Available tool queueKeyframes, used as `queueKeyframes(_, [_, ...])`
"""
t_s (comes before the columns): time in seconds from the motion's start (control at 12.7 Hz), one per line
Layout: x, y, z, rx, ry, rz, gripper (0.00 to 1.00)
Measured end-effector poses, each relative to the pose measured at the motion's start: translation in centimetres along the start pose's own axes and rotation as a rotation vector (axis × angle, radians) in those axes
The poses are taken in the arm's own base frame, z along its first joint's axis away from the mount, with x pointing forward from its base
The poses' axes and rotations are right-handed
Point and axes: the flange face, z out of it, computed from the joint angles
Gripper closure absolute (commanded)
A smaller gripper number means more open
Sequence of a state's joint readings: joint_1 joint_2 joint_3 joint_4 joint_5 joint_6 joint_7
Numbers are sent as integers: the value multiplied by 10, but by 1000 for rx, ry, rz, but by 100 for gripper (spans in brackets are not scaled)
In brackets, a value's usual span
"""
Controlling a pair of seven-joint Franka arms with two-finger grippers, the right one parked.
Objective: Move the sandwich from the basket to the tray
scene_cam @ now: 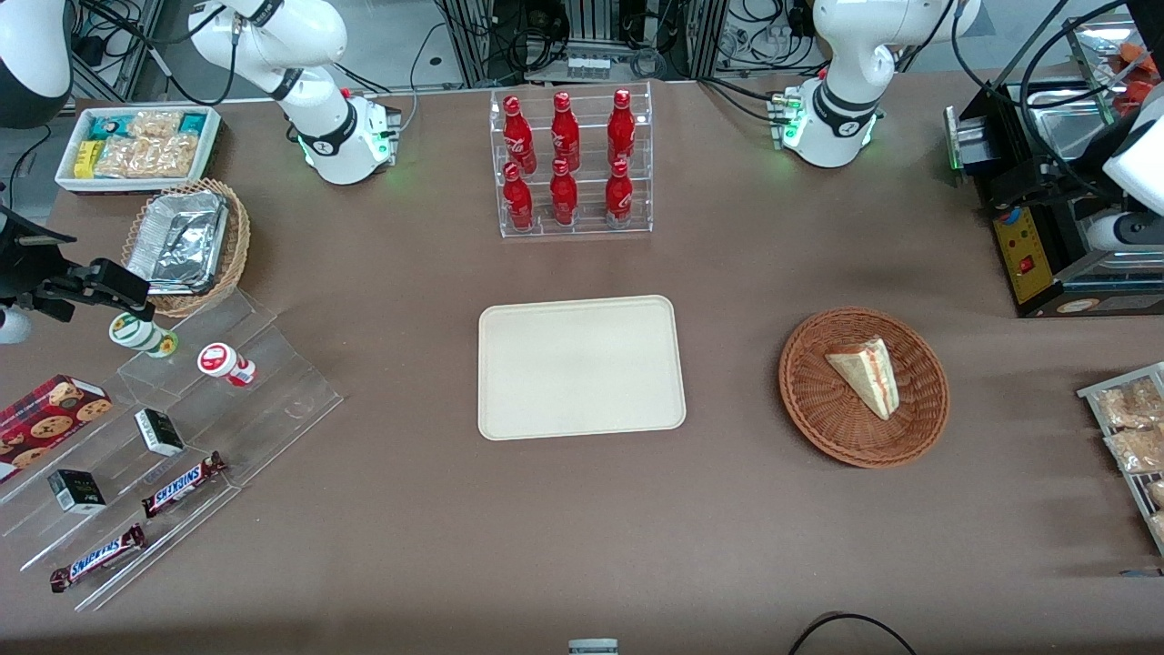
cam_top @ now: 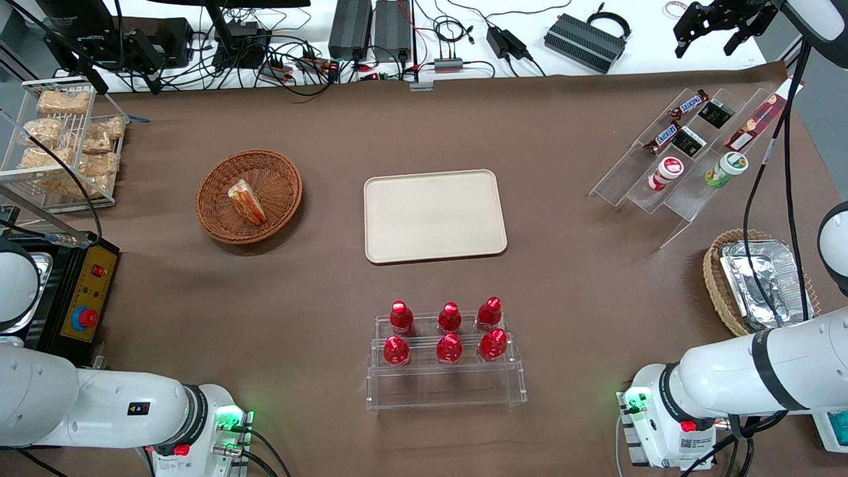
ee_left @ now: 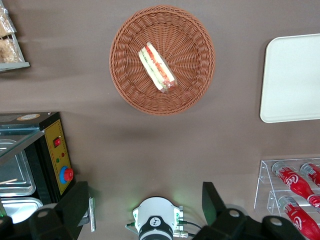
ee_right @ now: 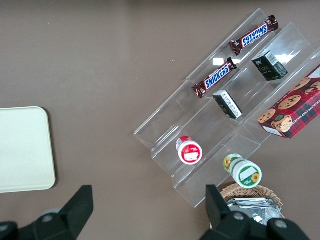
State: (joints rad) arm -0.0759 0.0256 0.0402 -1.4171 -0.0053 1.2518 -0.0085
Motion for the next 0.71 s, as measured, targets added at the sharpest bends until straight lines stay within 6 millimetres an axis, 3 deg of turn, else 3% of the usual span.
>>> queueKeyframes(0.39, [6, -4, 2, -1, 31, -8, 0])
queueKeyframes(0.55, [15, -6, 21, -2, 31, -12, 0])
queueKeyframes(0.71, [28, -7, 59, -3, 21, -12, 0])
